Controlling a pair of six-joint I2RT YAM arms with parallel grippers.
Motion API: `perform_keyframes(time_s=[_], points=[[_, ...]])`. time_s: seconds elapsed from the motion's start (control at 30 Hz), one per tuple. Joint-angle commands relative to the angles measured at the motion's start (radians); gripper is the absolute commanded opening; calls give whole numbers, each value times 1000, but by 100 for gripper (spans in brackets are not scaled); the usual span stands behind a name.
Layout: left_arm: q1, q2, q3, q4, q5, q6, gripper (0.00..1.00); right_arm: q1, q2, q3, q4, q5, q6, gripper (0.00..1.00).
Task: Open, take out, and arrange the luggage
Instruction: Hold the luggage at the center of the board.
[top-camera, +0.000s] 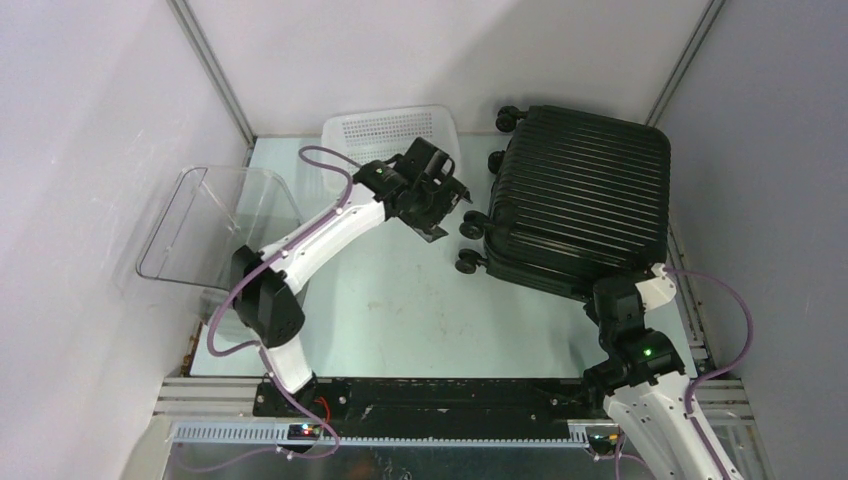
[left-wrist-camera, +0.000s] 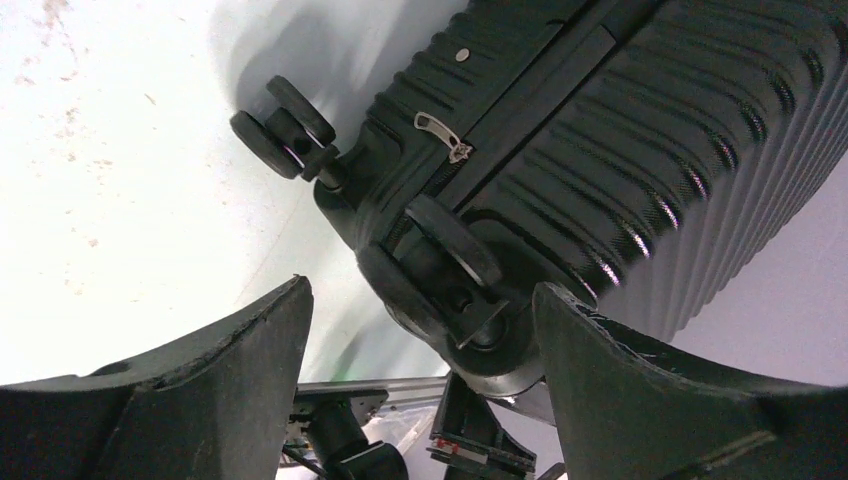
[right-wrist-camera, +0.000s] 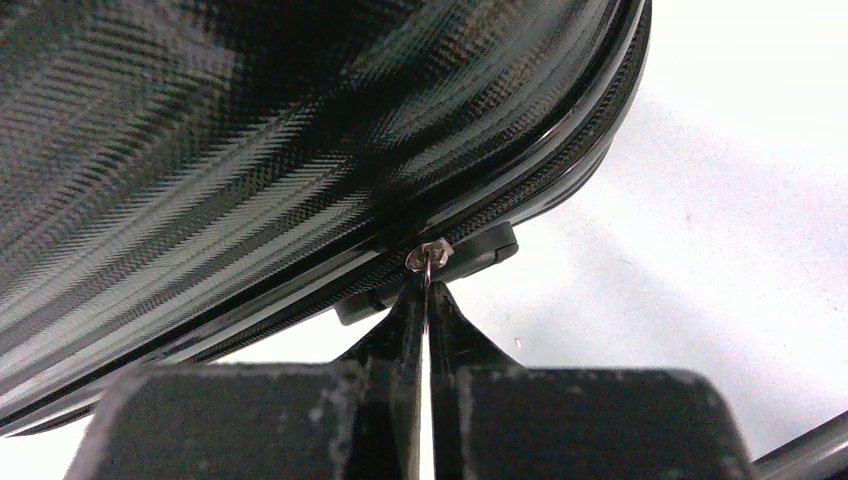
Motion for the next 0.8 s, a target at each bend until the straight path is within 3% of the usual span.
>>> perform_keyframes(time_s=[0.0,0.3,0.77], points=[[-19,35,93,-40,16,-53,86,24,1,25,88,41,19,0],[-35,124,176,-150,38,-102,88,60,4,25,83,65,46,0],[-34,245,327,-189,97,-196,87,146,2,24,46,160,88,0]])
